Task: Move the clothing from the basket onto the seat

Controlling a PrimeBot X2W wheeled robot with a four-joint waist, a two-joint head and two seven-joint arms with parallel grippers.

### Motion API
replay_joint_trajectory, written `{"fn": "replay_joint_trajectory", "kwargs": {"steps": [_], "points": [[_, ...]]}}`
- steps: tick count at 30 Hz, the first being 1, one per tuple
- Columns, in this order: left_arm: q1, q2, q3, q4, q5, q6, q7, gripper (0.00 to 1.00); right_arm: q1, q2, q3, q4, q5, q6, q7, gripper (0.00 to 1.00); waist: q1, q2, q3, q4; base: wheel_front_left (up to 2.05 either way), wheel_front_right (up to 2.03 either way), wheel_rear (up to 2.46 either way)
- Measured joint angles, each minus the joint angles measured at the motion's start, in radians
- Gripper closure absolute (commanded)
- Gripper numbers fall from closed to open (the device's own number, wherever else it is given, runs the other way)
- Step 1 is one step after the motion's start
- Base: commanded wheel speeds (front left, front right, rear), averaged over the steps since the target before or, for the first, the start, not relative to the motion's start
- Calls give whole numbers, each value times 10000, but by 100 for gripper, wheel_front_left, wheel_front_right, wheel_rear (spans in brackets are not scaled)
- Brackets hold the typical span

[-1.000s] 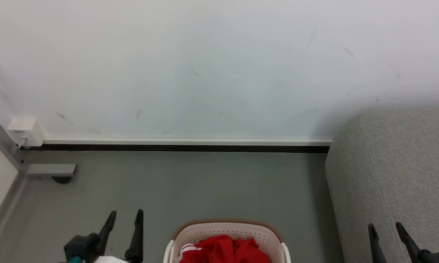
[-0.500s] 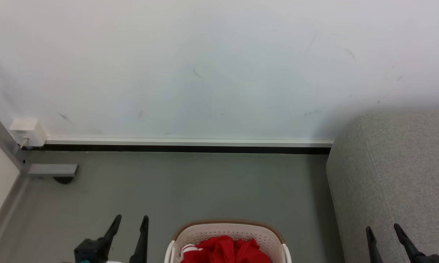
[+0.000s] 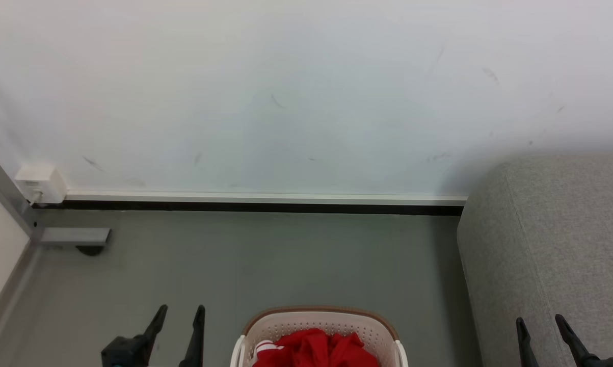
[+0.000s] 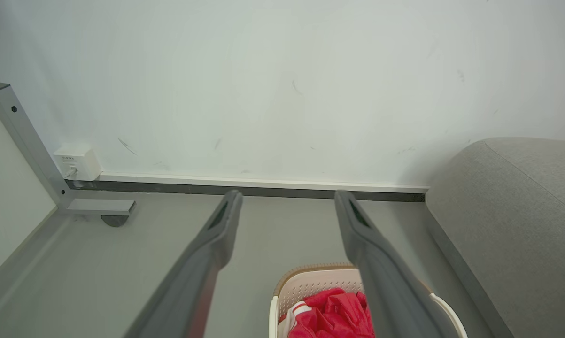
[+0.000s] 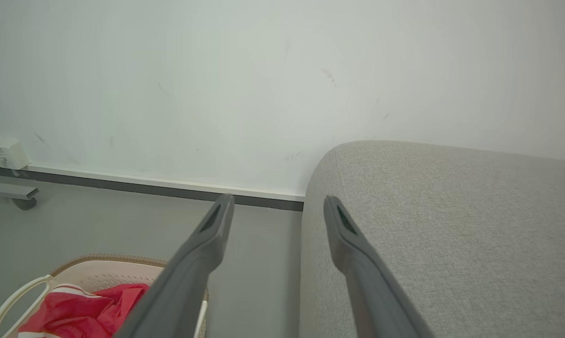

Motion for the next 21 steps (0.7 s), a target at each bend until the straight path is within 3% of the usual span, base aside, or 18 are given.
{"fn": "replay_joint_trajectory", "kwargs": {"steps": [21], "points": [[-5,-21,84,35,-38,-35,0,0,-21,-8,75,31,86,0,0,0,0,0,63,-196,0,0,0]]}}
